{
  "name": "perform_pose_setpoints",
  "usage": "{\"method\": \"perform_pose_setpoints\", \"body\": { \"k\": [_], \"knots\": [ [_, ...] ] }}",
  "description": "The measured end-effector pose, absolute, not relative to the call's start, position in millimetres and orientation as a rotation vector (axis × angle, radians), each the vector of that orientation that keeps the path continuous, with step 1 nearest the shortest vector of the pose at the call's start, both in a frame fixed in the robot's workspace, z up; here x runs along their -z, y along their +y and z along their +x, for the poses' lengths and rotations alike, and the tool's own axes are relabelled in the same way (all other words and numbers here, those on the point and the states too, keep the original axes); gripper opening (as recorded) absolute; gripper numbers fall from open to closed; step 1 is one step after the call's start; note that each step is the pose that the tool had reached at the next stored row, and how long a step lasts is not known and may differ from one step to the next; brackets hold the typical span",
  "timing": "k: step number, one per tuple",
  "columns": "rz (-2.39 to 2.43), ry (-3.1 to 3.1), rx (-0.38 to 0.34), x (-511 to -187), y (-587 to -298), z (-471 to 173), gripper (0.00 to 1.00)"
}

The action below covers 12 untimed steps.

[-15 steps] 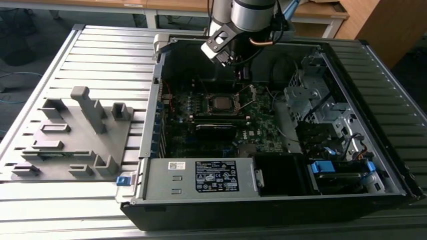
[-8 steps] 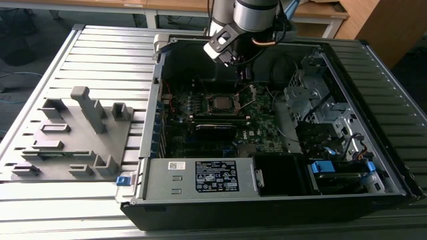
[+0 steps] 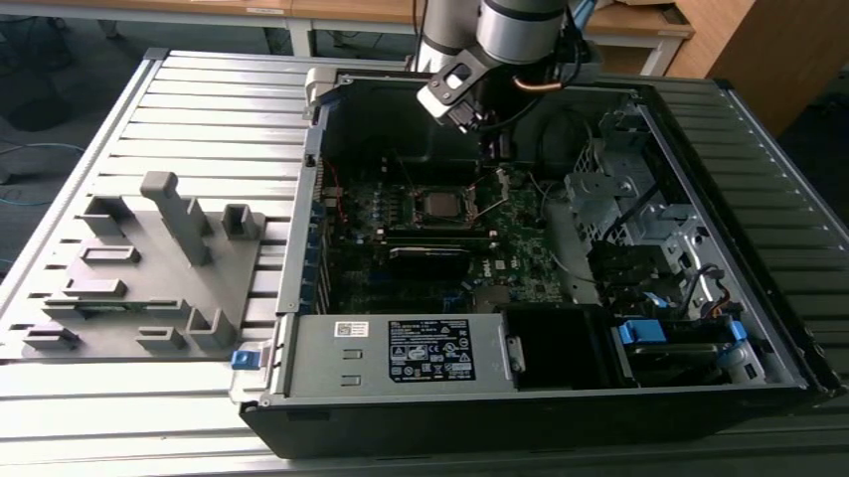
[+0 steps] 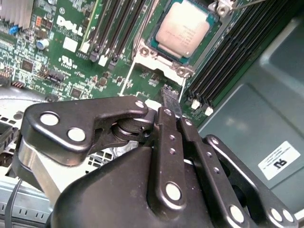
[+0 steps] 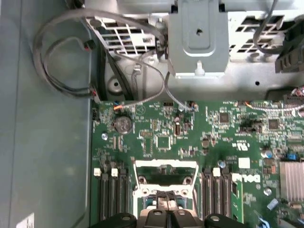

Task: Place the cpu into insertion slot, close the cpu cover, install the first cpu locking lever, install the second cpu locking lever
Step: 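Close the cpu cover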

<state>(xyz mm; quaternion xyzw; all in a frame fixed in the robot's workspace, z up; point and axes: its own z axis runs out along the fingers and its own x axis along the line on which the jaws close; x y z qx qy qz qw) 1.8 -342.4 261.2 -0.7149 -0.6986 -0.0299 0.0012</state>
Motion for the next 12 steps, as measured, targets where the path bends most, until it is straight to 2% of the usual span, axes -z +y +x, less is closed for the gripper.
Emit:
{"method": "perform_pose_setpoints", "body": {
  "k": [12],
  "knots": [
    [-2.244, -2.193, 0.094, -260.8, -342.2, 24.6, 0.11]
  ]
}}
